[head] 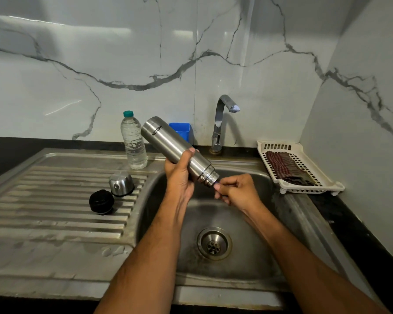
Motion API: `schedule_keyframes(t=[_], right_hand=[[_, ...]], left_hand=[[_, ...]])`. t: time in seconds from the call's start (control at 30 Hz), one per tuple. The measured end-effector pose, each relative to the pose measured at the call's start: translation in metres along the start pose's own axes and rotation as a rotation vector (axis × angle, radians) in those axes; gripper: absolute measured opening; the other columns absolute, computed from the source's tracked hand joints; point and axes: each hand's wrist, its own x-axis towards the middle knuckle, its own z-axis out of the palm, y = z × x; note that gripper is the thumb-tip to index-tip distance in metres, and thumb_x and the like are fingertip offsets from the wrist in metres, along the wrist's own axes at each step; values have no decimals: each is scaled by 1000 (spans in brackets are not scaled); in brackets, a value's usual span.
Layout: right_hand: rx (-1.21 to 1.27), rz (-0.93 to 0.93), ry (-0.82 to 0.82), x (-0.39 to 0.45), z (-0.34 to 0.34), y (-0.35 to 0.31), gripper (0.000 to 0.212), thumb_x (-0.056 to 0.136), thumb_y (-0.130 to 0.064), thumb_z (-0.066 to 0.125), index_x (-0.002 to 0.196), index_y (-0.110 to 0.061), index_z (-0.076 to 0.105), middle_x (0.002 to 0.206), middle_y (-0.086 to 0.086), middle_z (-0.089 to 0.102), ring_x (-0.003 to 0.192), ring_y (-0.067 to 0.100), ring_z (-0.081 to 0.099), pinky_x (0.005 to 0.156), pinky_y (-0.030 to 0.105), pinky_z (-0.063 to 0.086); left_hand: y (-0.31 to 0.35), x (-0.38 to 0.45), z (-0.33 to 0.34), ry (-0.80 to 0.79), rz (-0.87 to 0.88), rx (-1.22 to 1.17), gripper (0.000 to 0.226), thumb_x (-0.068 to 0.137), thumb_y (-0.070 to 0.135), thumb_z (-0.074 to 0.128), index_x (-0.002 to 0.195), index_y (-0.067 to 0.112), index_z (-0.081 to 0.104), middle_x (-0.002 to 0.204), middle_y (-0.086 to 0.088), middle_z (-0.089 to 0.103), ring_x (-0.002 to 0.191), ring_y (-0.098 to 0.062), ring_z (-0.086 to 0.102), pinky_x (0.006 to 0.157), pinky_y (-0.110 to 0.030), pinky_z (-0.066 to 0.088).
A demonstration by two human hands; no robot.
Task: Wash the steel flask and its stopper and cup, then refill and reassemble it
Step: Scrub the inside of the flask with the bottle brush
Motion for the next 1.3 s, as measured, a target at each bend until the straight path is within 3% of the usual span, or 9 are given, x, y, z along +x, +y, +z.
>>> schedule_keyframes(t=[0.1,0.3,0.37,0.47,0.7,0.93,1.07,1.17,1.3], right_hand=[[-33,-60,180,-1,9,4,20,75,5,83,89,-8,78,70,7,75,61,19,72,52,21,54],[-220,-152,263,1,3,6,29,65,0,90,75,-24,76,70,-1,75,67,17,74,68,25,60],[-170,-99,208,5,11,3,26,69,4,85,75,-20,75,68,6,74,66,24,74,63,29,58],[-68,-84,3,-1,7,-4,8,87,5,70,89,-1,75,66,14,70,43,5,57,47,16,42],[-104,8,-254,7,-42,2,22,100,-1,56,87,5,72,57,17,60,36,10,32,39,19,24],[-130,-116,-108,2,-31,2,12,89,2,71,85,-6,78,64,15,72,38,8,42,40,17,34],[-171,-150,7,3,-26,3,13,80,6,80,91,0,78,65,9,73,48,5,65,50,12,47],[-246,-169,64,5,-25,5,23,73,0,87,89,-15,80,73,0,77,69,11,75,69,22,58],[-280,-189,98,6,-28,6,32,68,-2,91,81,-28,79,72,-11,76,73,7,74,71,19,57]], left_hand=[[1,2,-2,16,0,-17,45,83,-4,74,121,12,56,95,-10,73,92,-27,72,93,-53,57],[2,2,-7,42,-23,-79,53,81,-1,77,126,14,53,110,-15,70,100,-29,72,97,-58,55],[-1,-2,-4,6,-32,-56,52,82,-2,75,126,14,53,107,-14,71,96,-27,72,96,-57,56],[3,0,-3,10,-8,-38,50,82,-3,74,126,10,54,96,-10,73,91,-26,72,93,-54,57],[23,10,-20,112,-12,-171,62,78,-1,79,133,14,53,112,-12,73,104,-29,73,97,-60,54],[34,13,-25,133,18,-178,57,79,-1,79,128,14,55,114,-11,72,104,-27,73,97,-57,55],[36,14,-26,150,34,-184,63,78,-1,79,134,10,54,119,-14,72,104,-27,73,94,-54,58],[37,14,-27,150,37,-185,63,78,0,80,134,11,54,123,-14,70,106,-27,73,93,-54,58],[39,12,-27,151,26,-204,64,79,0,79,136,12,54,115,-11,73,101,-25,75,87,-50,61]])
